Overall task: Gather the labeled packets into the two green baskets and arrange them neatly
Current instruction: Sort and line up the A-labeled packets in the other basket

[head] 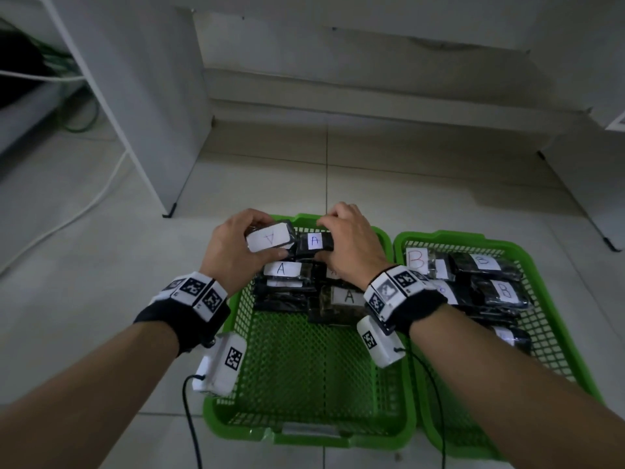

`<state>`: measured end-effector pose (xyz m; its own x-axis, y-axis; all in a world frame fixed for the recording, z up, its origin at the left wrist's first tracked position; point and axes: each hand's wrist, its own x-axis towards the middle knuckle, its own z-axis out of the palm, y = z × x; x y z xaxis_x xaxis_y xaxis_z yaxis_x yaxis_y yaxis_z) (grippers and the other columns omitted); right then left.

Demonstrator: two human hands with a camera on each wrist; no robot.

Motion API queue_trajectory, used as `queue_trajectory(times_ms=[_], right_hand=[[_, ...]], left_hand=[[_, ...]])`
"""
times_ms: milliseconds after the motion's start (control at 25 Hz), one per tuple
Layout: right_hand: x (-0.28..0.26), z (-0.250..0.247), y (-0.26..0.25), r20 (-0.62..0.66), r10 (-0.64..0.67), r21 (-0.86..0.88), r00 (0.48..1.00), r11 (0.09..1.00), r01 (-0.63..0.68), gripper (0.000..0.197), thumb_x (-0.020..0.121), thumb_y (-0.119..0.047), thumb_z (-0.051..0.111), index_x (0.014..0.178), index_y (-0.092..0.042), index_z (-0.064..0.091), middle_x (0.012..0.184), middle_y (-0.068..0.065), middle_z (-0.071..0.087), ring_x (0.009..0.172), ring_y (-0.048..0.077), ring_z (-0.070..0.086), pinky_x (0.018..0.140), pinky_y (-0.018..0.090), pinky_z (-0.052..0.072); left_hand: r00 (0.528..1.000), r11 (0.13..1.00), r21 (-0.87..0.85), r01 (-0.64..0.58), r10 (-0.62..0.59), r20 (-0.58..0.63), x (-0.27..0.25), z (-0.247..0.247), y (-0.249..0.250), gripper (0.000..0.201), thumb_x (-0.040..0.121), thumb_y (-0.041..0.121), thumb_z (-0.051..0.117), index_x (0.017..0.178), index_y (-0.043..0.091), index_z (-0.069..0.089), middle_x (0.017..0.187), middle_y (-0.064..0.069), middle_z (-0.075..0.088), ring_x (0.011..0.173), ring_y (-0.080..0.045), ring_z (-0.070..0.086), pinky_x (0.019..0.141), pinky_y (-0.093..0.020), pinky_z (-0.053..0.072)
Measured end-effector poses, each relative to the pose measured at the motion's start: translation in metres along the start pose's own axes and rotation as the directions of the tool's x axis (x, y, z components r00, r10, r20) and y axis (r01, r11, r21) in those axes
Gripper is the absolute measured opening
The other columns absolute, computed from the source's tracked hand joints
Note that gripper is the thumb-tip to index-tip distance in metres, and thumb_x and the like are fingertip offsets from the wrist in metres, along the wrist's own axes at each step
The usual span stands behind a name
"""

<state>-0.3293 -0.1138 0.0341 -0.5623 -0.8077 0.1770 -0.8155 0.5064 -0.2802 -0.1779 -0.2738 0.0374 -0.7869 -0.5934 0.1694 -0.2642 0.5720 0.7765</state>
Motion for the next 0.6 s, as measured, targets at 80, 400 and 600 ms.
queue_trajectory(times_ms=[80,400,600], right_hand=[[-0.007,-0.013,-0.003,-0.047,0.061,0.264,0.997,0.963,-0.047,0.036,0.080,-0.015,0.077,0.115,-0.015,0.071,0.104,-0.007,0.065,0.096,0.011,0.059,0.082,0.026,0.051],[-0.028,-0.066,0.006,0.210,0.413,0.836,0.886,0.394,-0.382,0.028,0.091,-0.016,0.074,0.119,-0.017,0.070,0.099,0.002,0.078,0.087,0.017,0.076,0.075,0.039,0.063],[-0.052,-0.071,0.020,0.147,0.431,0.880,0.890,0.355,-0.317,0.034,0.082,-0.013,0.082,0.115,-0.007,0.074,0.102,0.007,0.079,0.092,0.019,0.076,0.080,0.031,0.062]], left_hand=[[0.999,0.999,-0.010,-0.031,0.031,0.023,0.001,0.003,0.009,0.047,0.066,0.024,0.090,0.108,0.022,0.069,0.099,0.012,0.068,0.089,-0.006,0.062,0.078,-0.023,0.050],[0.957,0.837,-0.492,0.237,-0.115,0.265,0.004,0.027,0.077,0.035,0.082,0.021,0.078,0.115,0.014,0.069,0.100,0.000,0.076,0.094,-0.022,0.073,0.081,-0.035,0.060],[0.922,0.758,-0.556,0.340,-0.152,0.357,0.003,0.034,0.103,0.038,0.084,0.004,0.075,0.120,0.006,0.063,0.100,-0.018,0.074,0.084,-0.024,0.075,0.073,-0.035,0.062]])
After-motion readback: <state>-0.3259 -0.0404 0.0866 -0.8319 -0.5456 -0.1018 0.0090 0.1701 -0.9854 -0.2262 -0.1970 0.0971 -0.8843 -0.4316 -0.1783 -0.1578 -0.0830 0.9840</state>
